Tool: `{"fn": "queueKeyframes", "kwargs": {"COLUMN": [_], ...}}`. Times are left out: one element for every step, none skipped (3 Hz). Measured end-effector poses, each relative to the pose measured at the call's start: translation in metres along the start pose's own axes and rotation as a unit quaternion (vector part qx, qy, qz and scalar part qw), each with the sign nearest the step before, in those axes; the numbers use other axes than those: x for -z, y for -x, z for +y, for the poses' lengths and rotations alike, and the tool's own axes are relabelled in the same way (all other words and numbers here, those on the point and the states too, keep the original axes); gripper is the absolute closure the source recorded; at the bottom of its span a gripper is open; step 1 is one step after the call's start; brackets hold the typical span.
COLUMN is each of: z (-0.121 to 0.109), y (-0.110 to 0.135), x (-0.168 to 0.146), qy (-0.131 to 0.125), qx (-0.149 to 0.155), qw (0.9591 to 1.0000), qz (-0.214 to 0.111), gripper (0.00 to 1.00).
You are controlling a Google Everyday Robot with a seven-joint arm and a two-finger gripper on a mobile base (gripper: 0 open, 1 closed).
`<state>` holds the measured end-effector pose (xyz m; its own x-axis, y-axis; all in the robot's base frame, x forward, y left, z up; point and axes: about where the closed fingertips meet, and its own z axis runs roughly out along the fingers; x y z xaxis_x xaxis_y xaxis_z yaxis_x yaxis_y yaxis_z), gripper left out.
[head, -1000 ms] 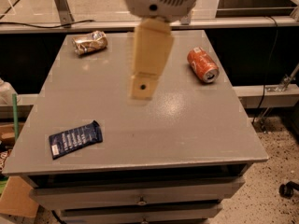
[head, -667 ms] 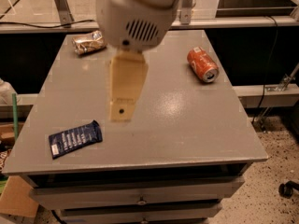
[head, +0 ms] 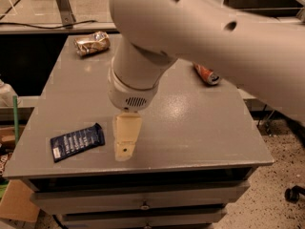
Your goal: Move rxbar blueberry near orange can
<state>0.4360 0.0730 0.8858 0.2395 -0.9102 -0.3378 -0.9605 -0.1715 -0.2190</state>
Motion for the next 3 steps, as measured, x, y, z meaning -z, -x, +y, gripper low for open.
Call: {"fn": "queueKeyframes", "kwargs": {"z": [-0.0064, -0.0063, -0.0055], "y": [0.0061, 0.0061, 0.0106], "x": [-0.0323, -0.0322, -0.0336], "qy": [0.024, 0.024, 0.033], "qx": [-0.020, -0.020, -0.015], "qw": [0.9994, 0.9994, 0.9987], "qz": [-0.013, -0.013, -0.035], "gripper": [0.00, 0.00, 0.00]}}
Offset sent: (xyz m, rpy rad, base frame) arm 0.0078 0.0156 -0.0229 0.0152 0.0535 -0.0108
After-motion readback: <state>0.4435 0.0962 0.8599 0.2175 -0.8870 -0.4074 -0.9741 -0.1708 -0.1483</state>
